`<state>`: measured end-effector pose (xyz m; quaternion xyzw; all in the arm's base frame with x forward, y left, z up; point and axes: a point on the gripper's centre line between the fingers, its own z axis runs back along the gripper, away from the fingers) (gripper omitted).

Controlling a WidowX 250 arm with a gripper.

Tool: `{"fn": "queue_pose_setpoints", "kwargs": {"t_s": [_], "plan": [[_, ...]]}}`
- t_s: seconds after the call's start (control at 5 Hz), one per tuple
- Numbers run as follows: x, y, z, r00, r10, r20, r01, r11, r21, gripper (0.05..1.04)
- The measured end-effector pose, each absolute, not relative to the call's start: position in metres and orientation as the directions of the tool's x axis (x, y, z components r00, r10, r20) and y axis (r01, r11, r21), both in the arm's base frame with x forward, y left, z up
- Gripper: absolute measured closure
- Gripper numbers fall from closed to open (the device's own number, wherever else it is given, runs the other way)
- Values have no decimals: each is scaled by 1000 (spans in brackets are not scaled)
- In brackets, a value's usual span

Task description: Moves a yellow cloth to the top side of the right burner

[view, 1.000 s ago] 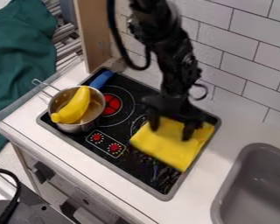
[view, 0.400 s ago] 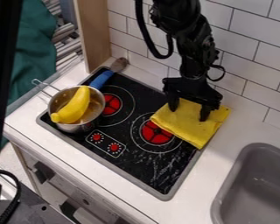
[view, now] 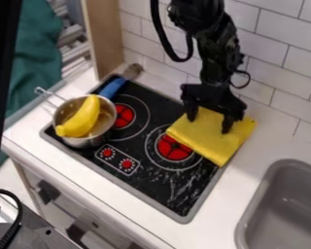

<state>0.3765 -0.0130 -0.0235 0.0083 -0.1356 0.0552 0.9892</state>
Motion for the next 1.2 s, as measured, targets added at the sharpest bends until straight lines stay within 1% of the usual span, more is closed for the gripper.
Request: {"fn": "queue_pose_setpoints", "kwargs": {"t_s": [0.4, 0.6, 1.0, 1.2], "plan": [[379, -14, 24, 947, 84, 309, -104, 993, 49, 85], [378, -16, 32, 948, 85, 307, -108, 993, 57, 85], [374, -18, 32, 958, 81, 273, -97, 994, 47, 85], [377, -22, 38, 969, -14, 249, 12, 1000, 9, 85]]}}
